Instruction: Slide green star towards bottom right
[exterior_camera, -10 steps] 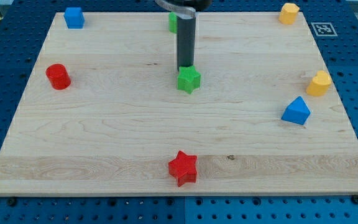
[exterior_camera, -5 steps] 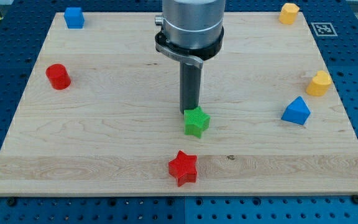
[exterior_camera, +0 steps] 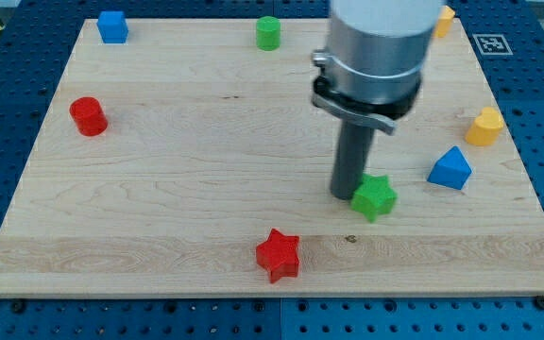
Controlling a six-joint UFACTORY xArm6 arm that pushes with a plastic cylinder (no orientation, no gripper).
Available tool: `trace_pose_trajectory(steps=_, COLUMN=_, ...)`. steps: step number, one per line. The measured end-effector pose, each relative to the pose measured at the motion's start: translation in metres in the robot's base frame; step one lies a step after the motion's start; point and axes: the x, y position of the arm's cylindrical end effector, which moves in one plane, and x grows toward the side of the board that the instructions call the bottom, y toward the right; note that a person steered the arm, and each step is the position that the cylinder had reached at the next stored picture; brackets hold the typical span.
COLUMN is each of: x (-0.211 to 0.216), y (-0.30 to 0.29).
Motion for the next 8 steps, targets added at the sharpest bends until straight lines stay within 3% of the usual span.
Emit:
trace_pose_trajectory(steps=5, x=0.034, y=0.11)
trace_pose_trajectory(steps=8, x=0.078, y=0.108)
